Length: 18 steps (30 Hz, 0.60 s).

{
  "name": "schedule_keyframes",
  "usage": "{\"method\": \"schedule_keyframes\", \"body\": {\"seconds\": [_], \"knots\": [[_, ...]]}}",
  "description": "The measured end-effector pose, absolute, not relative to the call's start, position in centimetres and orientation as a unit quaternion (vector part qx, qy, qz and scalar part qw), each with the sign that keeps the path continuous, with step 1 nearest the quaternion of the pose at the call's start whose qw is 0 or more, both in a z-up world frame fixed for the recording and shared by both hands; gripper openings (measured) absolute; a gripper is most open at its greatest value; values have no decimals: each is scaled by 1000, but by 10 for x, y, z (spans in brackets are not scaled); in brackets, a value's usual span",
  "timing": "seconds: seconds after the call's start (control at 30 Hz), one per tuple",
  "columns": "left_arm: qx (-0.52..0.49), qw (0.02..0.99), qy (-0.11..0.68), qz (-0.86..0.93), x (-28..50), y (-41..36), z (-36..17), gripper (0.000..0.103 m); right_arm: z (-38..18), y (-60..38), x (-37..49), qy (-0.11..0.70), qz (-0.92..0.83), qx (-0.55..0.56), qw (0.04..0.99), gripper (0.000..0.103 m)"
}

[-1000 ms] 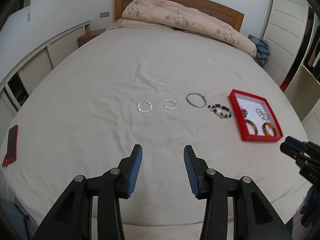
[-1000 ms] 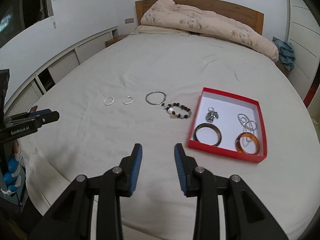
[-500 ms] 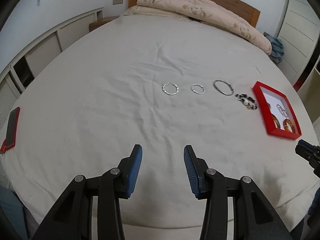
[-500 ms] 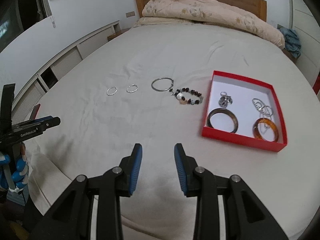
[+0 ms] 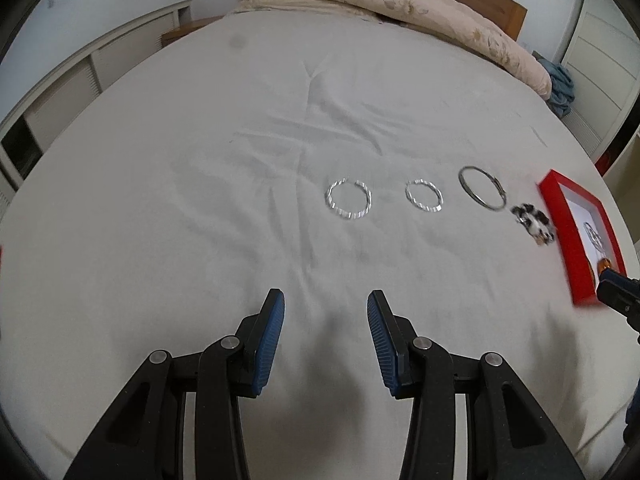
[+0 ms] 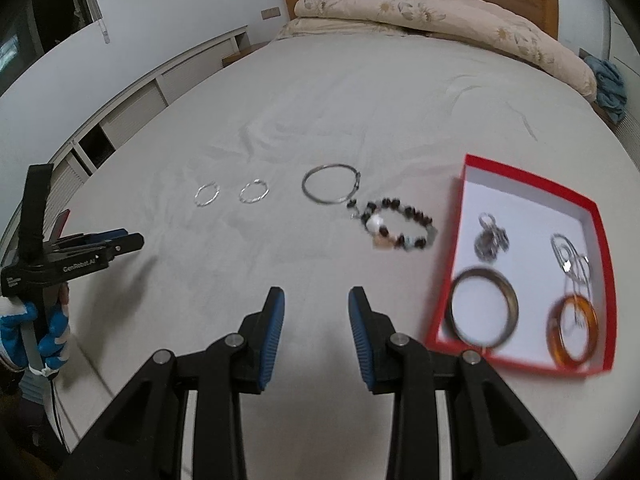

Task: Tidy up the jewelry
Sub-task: 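Withdraw both grippers from the box toward the beaded bracelet and hoops, then grasp the beaded bracelet with the right gripper while the left grasps a twisted hoop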

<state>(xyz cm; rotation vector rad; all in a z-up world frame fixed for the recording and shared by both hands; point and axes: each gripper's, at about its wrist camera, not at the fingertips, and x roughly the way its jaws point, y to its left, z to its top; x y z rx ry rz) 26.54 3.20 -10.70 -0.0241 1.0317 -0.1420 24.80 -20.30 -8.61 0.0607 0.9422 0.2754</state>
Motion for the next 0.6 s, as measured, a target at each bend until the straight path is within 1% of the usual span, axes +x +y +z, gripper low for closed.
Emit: {"method": "schedule_keyframes", "body": {"seconds": [0.23,0.3,0.4,0.6], "knots": [[14,862,500,-83,313,13,-128,43,-100,-204,295,463,133,15,876,32],[22,862,500,-84,323,9,-133,45,-104,-203,310,468,131,6,874,32],[25,863,498,-83,332,8,-137,48,-113,-202,327,479,131,-9,868,32],[34,865,493,-87,334,7,-140,50,-132,-199,350,504,125,-34,854,32]]}}
